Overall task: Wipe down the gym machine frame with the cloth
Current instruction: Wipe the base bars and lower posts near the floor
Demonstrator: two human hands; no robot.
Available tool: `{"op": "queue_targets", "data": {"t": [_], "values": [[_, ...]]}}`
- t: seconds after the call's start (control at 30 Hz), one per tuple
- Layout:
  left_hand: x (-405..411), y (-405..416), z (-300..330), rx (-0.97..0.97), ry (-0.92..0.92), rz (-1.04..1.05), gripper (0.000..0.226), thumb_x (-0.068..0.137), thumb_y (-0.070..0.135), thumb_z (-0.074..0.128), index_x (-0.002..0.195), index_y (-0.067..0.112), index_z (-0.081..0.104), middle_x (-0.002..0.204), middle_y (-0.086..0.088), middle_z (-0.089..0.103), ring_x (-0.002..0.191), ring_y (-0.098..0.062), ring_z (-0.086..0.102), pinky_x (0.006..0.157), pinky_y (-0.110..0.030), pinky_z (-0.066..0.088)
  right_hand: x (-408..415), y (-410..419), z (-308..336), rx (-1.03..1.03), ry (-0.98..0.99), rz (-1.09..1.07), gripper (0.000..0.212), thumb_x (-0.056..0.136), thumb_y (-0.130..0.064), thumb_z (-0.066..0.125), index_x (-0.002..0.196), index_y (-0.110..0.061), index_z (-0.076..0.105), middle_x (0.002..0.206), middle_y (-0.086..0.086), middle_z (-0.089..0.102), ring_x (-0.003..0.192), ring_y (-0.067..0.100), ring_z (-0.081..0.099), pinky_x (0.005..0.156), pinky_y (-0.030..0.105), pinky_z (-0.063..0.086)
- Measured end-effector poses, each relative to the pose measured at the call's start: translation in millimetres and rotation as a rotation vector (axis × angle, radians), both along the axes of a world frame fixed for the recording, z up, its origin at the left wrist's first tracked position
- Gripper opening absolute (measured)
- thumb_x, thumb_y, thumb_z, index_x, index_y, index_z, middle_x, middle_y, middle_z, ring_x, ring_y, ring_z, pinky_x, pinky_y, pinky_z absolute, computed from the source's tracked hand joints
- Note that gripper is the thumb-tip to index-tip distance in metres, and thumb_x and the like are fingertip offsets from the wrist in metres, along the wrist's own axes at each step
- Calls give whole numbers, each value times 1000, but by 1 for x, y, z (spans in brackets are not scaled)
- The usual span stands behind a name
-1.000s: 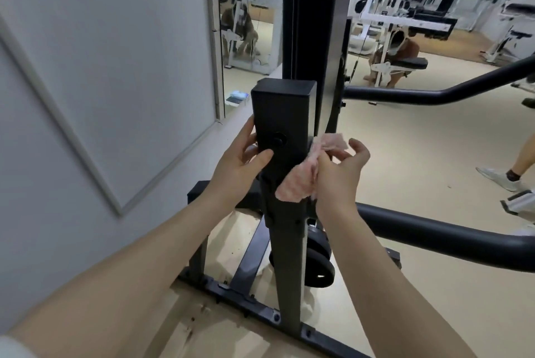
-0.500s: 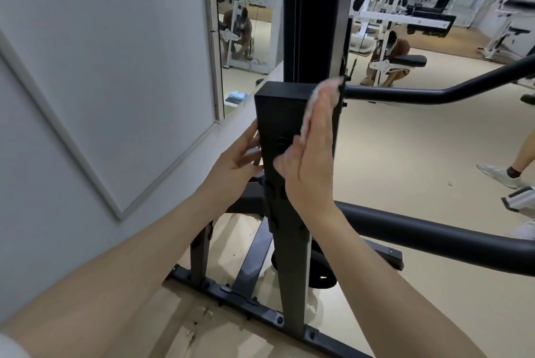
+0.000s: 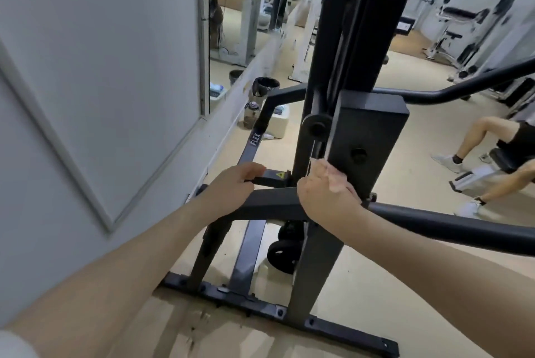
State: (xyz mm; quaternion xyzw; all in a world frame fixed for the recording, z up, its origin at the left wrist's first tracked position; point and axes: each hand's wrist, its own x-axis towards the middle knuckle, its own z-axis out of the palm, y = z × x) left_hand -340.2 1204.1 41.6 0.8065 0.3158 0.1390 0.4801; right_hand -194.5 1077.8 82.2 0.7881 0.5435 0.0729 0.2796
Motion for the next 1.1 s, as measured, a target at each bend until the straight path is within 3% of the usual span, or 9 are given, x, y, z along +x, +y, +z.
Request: {"op": "queue_targets", "data": {"t": [0.13,0.3,0.37,0.43,0.53,0.6,0.73,0.87,1.1], "values": [[-16,19,-30,-46,76,-74,46,91,5,42,128,29,49,123,15,51,122,-11,46,97,-24,35,-16,16,-31,175,170,24,25,99,-16,32,112,-7,52,108,12,57,105,32,51,81,44,48],[-21,35,-55,7,166,-156,49,92,8,45,137,27,41,136,5,49,117,-11,46,97,-26,39,-34,33,-23,552,-41,9,9,77,-2,54,77,-11,54,53,0,50,35,18,43,36,20,23],[-21,41,-64,62,193,-175,51,92,8,48,140,23,39,138,2,47,123,-16,46,101,-31,41,-31,39,-27,732,-85,33,11,77,-4,61,71,-11,55,53,2,48,43,19,47,44,25,34],[-19,45,-71,99,195,-195,54,91,9,53,142,20,38,138,-1,47,125,-19,46,103,-34,41,-27,45,-52,643,60,-3,19,86,-19,64,101,-7,60,87,11,64,83,28,58,74,36,46],[-15,49,-85,170,173,-242,54,89,10,60,139,17,42,135,-3,48,123,-20,46,103,-30,37,-38,46,-89,338,267,-201,69,98,-51,31,149,-7,17,150,13,33,142,29,21,116,47,4],[-14,51,-92,277,167,-227,55,88,11,62,140,15,43,137,-3,47,124,-20,45,104,-29,34,-45,57,-98,376,364,-160,66,99,-49,28,151,-11,11,155,10,24,144,27,15,117,49,2],[-11,57,-96,382,119,-201,48,86,10,64,133,16,51,132,-4,54,120,-22,50,101,-35,42,-42,83,-91,306,455,-45,36,99,-24,34,132,-14,42,154,8,18,138,28,24,99,48,40],[-13,63,-102,433,148,-200,50,89,15,61,137,20,47,137,0,50,124,-20,45,102,-35,39,-25,57,-89,308,273,-46,33,99,-35,41,128,-23,53,140,7,50,142,28,23,116,48,14],[-15,71,-103,418,120,-218,48,87,19,65,133,23,52,131,1,55,119,-19,49,98,-36,43,-51,81,-105,272,291,-53,47,103,-39,24,147,-26,29,148,4,42,138,28,34,109,43,24]]}}
